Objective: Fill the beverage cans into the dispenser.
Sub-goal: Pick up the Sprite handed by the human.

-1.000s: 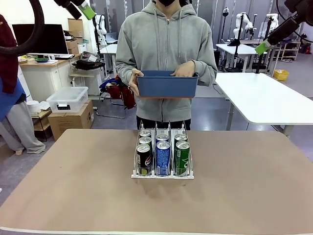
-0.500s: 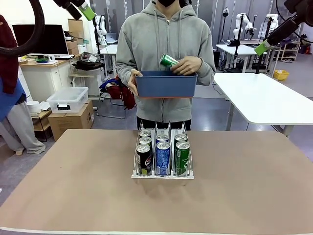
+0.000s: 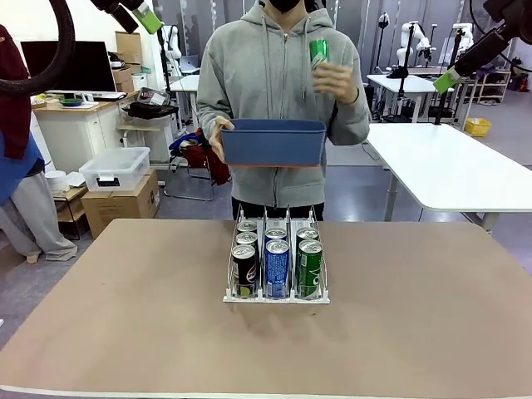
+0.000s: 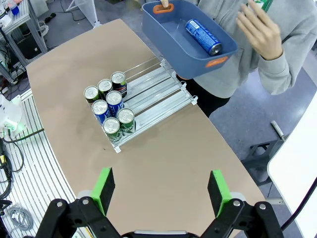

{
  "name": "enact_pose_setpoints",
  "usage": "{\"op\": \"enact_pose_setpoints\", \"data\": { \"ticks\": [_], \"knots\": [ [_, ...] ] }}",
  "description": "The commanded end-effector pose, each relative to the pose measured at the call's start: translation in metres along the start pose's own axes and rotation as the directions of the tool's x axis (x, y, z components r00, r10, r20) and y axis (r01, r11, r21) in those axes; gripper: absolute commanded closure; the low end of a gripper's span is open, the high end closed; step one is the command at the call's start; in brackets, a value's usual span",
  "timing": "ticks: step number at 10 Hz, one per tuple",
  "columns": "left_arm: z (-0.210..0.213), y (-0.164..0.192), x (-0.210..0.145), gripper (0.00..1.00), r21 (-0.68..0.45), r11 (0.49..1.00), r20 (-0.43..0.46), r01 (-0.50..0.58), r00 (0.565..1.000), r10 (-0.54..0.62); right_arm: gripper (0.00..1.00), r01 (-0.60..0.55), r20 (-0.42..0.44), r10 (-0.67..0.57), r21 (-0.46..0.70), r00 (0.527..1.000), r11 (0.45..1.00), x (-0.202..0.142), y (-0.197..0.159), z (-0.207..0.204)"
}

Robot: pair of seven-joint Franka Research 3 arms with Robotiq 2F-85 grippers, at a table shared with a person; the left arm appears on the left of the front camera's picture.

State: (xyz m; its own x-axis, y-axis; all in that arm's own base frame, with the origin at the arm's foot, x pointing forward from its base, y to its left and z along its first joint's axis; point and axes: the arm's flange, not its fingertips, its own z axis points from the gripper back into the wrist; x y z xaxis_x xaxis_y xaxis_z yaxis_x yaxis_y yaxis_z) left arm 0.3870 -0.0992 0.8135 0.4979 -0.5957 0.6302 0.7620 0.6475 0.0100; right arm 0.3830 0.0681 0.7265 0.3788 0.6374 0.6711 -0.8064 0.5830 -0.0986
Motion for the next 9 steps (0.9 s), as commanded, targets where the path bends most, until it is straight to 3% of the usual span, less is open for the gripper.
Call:
{"op": "enact_pose_setpoints", "data": {
  "ticks": [1, 9],
  "knots": [
    [0.0012, 0.0013, -0.004, 0.0, -0.018, 1.0, 0.007, -0.003, 1.0, 0.003, 0.0, -0.002, 0.007, 0.002, 0.01, 1.0, 1.0, -0.0012, -0.0002, 0.0004],
    [0.0012, 0.0013, -0.004, 0.0, -0.018, 1.0, 0.007, -0.003, 1.0, 0.003, 0.0, -0.002, 0.007, 0.002, 0.01, 1.0, 1.0, -0.0012, -0.0002, 0.0004]
  ]
}}
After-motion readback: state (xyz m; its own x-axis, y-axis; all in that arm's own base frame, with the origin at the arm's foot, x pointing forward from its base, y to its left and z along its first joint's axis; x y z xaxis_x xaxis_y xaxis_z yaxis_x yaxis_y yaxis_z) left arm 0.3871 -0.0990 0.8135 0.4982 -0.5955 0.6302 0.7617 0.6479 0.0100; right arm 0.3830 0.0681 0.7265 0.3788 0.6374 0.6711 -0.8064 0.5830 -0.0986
